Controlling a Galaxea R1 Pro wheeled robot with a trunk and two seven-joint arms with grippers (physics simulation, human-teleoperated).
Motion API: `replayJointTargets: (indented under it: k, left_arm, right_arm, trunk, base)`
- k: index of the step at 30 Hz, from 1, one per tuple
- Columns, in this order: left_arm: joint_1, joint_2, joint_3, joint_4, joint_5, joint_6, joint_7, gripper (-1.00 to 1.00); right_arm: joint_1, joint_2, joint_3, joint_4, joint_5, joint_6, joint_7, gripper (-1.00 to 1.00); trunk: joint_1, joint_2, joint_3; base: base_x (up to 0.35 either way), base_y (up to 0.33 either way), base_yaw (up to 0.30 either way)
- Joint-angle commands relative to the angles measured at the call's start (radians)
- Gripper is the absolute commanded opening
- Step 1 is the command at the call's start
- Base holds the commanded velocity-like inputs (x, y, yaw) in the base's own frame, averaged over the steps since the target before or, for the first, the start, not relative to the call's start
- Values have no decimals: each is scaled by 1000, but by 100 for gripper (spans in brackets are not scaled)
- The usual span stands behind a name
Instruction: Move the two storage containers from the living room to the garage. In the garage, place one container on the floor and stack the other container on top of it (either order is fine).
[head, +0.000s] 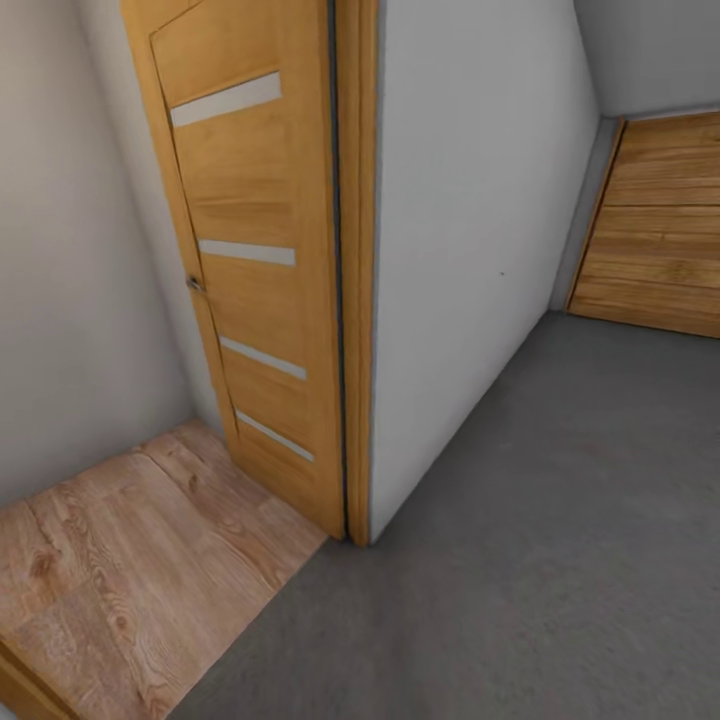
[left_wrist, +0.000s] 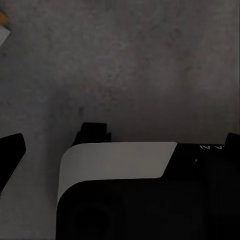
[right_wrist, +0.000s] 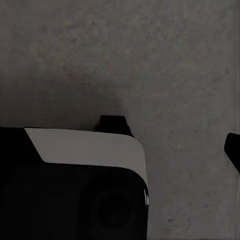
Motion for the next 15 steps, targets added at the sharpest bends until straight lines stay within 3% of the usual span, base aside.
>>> replayJointTargets:
  k: [1,15]
  left_arm:
    - [-1,0,2,1,5,-3,-2,100]
    - [-1,1,2,1,5,-4,-2,100]
  right_arm:
    - [-1,1,8,3,-10,-6,-1,100]
    - [-1,1,8,3,-10,-6,-1,100]
  trunk:
    - [0,0,-1]
    - [0,0,-1]
  base:
    - [307,0,-2]
    - [318,0,0]
